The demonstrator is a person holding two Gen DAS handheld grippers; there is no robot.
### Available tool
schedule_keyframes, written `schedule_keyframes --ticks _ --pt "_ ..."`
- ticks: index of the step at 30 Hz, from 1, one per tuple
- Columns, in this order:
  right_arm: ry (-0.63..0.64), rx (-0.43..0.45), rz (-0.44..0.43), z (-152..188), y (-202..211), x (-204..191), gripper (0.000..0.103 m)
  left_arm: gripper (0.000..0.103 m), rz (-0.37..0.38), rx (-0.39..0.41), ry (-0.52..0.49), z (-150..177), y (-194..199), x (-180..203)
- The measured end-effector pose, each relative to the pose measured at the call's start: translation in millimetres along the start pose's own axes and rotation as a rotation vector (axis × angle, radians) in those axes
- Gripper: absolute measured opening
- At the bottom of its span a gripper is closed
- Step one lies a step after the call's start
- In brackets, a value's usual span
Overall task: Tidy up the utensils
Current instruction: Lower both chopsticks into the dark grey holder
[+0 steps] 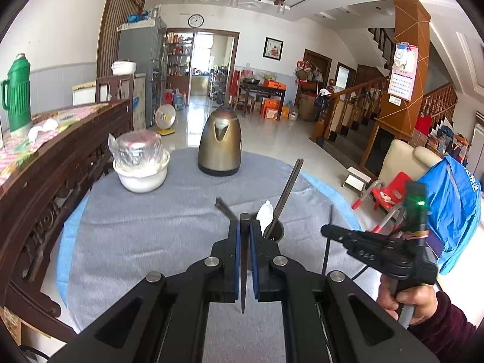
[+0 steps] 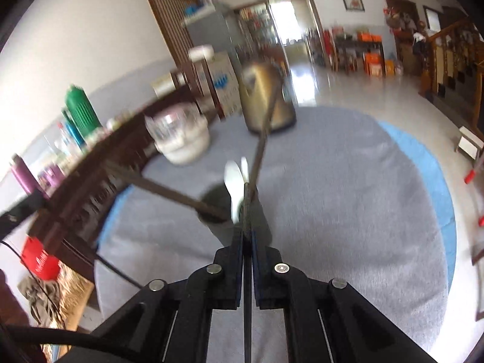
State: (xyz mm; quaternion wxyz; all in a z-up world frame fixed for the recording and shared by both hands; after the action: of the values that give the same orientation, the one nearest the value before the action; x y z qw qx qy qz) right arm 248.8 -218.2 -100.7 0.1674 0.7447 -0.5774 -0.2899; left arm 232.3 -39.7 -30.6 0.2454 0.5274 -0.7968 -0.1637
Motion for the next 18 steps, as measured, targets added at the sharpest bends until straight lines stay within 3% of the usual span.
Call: schedule_keyframes --ticks 10,18 --pt "-0.035 0.185 -0.02 -48 30 -14 0.006 0.006 0.005 0.064 -0.03 -39 10 14" --pt "-0.008 0.232 -0.015 -81 42 -21 0.006 0.007 0.012 0.112 -0.058 -71 12 30"
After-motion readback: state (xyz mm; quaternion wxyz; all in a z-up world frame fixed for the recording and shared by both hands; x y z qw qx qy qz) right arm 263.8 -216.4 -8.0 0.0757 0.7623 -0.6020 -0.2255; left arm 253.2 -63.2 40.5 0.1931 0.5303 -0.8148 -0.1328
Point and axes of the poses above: each gripper's, at about its wrist camera, not at the fingertips, and y roughly against the way its jaws point, x to its right, z to its underside, the point moved 6 cm from there along -y, roughly the way its jaws point, and after that the axes turned 5 degrees about y, right-handed, at the moved point
